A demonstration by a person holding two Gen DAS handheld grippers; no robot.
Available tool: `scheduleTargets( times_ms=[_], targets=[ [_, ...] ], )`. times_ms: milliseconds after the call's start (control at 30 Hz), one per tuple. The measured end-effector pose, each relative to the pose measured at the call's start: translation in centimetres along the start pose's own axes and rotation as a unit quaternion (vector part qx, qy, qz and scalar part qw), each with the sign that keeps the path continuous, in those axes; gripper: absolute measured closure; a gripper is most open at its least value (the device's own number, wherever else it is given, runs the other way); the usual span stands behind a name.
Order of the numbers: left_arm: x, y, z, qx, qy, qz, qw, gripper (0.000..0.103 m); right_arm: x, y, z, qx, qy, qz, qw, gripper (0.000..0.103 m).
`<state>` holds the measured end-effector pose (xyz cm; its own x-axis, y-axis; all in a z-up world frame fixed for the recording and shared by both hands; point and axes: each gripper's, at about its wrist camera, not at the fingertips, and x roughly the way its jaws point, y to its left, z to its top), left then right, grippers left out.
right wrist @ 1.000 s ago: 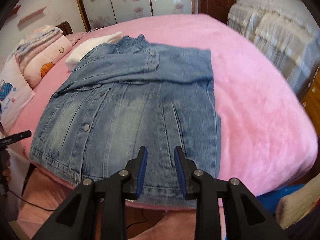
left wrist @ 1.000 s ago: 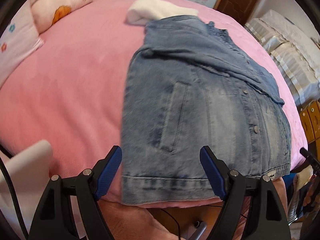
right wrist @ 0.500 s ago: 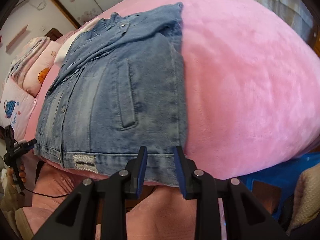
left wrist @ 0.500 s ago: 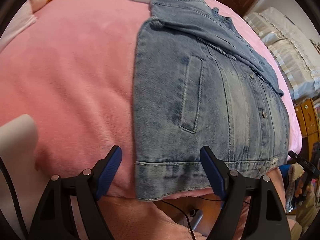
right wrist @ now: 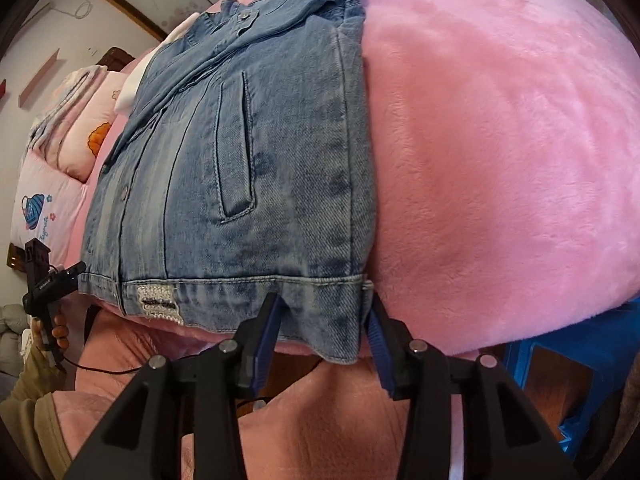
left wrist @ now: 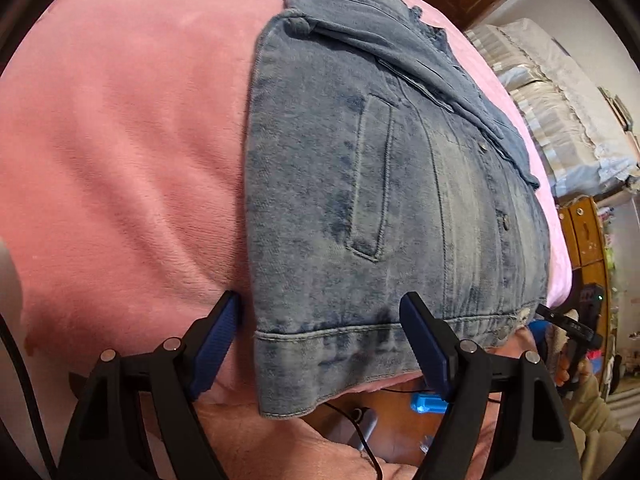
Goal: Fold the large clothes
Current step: 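Close both tools on the jacket hem edge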
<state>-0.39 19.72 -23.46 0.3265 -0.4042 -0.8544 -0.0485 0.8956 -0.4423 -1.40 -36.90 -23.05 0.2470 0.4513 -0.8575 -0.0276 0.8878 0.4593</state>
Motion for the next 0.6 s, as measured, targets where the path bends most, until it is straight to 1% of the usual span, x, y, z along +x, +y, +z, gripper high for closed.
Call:
scheduleTargets(
  times_ms=[100, 167, 233, 300, 367, 467, 533, 567, 600],
  targets=[
    [0.3, -0.6, -0.2, 0.014, 0.009, -0.004, 0.9998, 0.024, 0.0, -0.3, 0.1, 0.004, 0.0, 0.014, 1.0, 0.059],
    [0.3, -1.3, -0.3, 0.023, 0.014, -0.012, 0.9996, 0.032, -0.3, -0.4, 0.3, 0.009, 0.004, 0.029, 1.0, 0.059],
    [0.2, -1.9, -0.3, 0.031, 0.01, -0.004, 0.9995, 0.038, -0.7, -0.3, 0.3, 0.005, 0.004, 0.044, 0.999, 0.059],
    [0.1, -1.6, -0.2, 0.025, 0.009, -0.01, 0.9996, 0.04, -0.9, -0.4, 0.3, 0.002, 0.004, 0.057, 0.998, 0.059],
    [0.6, -1.0, -0.1, 0.012, 0.015, -0.02, 0.9996, 0.04, -0.5, -0.7, 0.3, 0.006, 0.008, 0.063, 0.998, 0.059],
    [1.4, -0.6, 0.1, -0.002, 0.024, -0.027, 0.9993, 0.038, 0.3, -1.1, 0.5, 0.013, 0.013, 0.066, 0.998, 0.059],
    [1.8, -0.7, 0.2, -0.007, 0.027, -0.033, 0.9991, 0.026, 0.4, -1.2, 0.6, 0.014, 0.012, 0.066, 0.998, 0.059],
    [2.0, -1.1, 0.2, -0.006, 0.026, -0.032, 0.9992, 0.024, 0.4, -1.3, 0.5, 0.014, 0.012, 0.064, 0.998, 0.059],
    [2.2, -1.6, 0.2, -0.001, 0.026, -0.022, 0.9994, 0.023, 0.4, -1.3, 0.5, 0.016, 0.013, 0.063, 0.998, 0.059]
  ],
)
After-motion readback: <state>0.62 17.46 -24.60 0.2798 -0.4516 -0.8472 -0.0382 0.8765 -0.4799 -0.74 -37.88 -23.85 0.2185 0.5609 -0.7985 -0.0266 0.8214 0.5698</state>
